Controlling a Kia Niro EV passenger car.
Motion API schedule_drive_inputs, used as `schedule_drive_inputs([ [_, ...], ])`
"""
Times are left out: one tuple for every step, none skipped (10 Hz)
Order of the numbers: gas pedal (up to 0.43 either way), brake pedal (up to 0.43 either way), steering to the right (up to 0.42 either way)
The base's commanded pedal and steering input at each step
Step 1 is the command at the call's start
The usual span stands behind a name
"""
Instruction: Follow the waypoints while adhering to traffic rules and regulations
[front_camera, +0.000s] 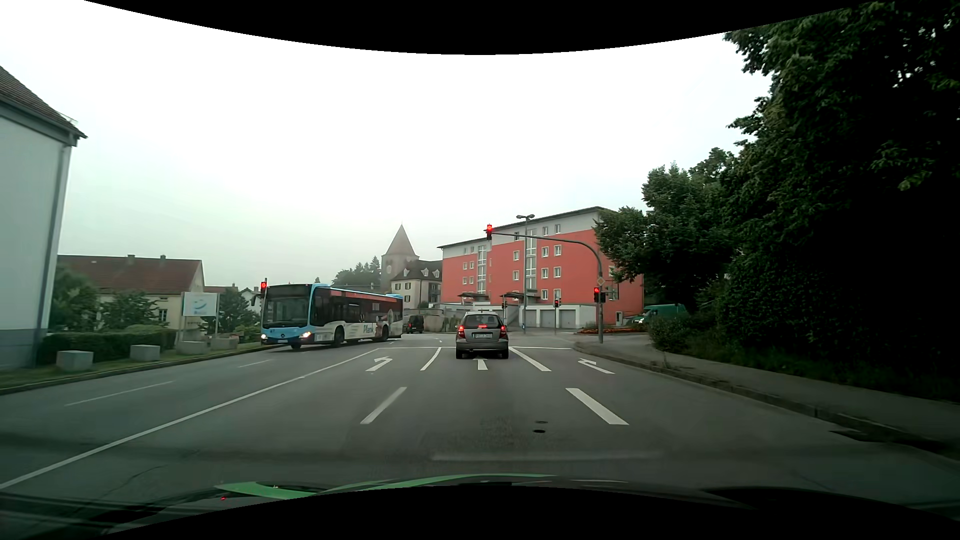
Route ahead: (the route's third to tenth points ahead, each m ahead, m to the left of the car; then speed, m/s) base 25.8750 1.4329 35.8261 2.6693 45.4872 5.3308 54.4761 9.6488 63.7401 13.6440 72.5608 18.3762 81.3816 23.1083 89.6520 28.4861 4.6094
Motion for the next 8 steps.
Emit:
schedule_drive_inputs([
  [0.0, 0.177, -0.026],
  [0.0, 0.177, -0.026],
  [0.0, 0.177, -0.026],
  [0.0, 0.177, -0.025],
  [0.0, 0.171, -0.025],
  [0.0, 0.165, -0.025],
  [0.0, 0.165, -0.025],
  [0.0, 0.159, -0.025],
])
